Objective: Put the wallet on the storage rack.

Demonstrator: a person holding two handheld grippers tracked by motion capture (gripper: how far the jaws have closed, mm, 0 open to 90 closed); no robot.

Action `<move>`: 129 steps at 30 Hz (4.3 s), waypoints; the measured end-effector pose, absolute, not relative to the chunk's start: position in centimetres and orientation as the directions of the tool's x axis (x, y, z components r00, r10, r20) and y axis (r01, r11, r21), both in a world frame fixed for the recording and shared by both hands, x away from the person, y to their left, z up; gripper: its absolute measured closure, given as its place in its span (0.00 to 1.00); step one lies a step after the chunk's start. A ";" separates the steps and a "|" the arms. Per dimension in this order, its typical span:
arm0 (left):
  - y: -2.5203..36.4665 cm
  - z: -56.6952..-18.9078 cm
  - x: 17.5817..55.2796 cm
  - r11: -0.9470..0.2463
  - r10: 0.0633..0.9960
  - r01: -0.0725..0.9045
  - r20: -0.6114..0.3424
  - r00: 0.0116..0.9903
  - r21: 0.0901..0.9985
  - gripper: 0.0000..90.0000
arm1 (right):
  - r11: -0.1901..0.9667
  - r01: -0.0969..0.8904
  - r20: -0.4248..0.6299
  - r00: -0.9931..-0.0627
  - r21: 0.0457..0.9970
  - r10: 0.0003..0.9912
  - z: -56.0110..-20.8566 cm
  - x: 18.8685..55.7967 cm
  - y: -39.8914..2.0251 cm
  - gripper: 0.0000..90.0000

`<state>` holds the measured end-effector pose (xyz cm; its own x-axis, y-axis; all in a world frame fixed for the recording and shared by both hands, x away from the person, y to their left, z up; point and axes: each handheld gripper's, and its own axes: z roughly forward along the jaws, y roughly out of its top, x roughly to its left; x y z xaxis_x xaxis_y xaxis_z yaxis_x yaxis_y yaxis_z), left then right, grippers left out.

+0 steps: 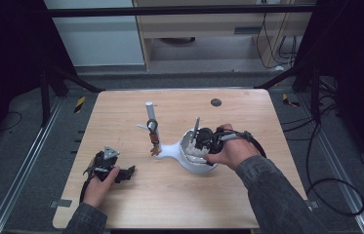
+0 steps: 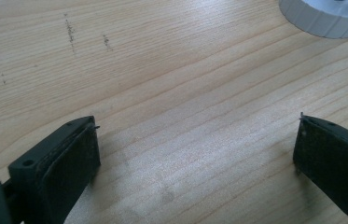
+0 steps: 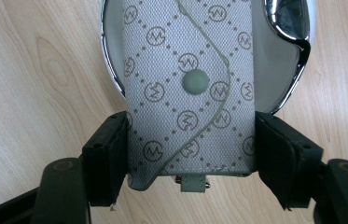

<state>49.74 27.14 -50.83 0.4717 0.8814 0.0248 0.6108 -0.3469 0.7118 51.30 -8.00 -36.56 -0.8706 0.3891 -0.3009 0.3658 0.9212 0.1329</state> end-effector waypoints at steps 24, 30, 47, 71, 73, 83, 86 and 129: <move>27.1 -50.8 49.7 -0.347 0.881 0.610 0.025 0.472 0.713 0.00 | 0.917 0.380 -0.293 -0.869 0.119 0.398 -37.3 52.3 -7.5 0.35; 27.1 -50.8 49.7 -0.347 0.881 0.609 0.025 0.472 0.713 0.00 | 0.919 0.377 -0.292 -0.871 0.116 0.395 -37.7 52.6 -7.5 0.35; 27.1 -50.8 49.7 -0.348 0.880 0.609 0.024 0.474 0.713 0.00 | 0.919 0.379 -0.288 -0.872 0.111 0.395 -38.1 53.1 -6.9 0.35; 27.0 -50.8 49.7 -0.349 0.879 0.608 0.023 0.477 0.713 0.00 | 0.907 0.392 -0.278 -0.863 0.156 0.421 -38.6 53.5 -6.8 0.26; 27.0 -50.8 49.7 -0.350 0.878 0.608 0.024 0.477 0.713 0.00 | 0.901 0.401 -0.276 -0.858 0.166 0.433 -38.5 53.5 -6.9 0.22; 27.0 -50.8 49.7 -0.349 0.878 0.608 0.023 0.477 0.713 0.00 | 0.894 0.405 -0.270 -0.854 0.188 0.444 -38.1 53.3 -7.2 0.22; 27.0 -50.8 49.7 -0.349 0.878 0.608 0.023 0.477 0.713 0.00 | 0.895 0.404 -0.271 -0.855 0.191 0.443 -38.1 53.2 -7.2 0.22; 27.0 -50.9 49.7 -0.347 0.877 0.608 0.019 0.479 0.714 0.00 | 0.840 0.404 -0.250 -0.826 0.363 0.505 -36.1 51.1 -9.4 0.06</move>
<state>49.73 26.95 -50.86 0.4793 0.8774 0.0185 0.6084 -0.3474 0.7136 51.13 -9.44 -36.05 -0.8259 0.5052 -0.2503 0.4037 0.8398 0.3629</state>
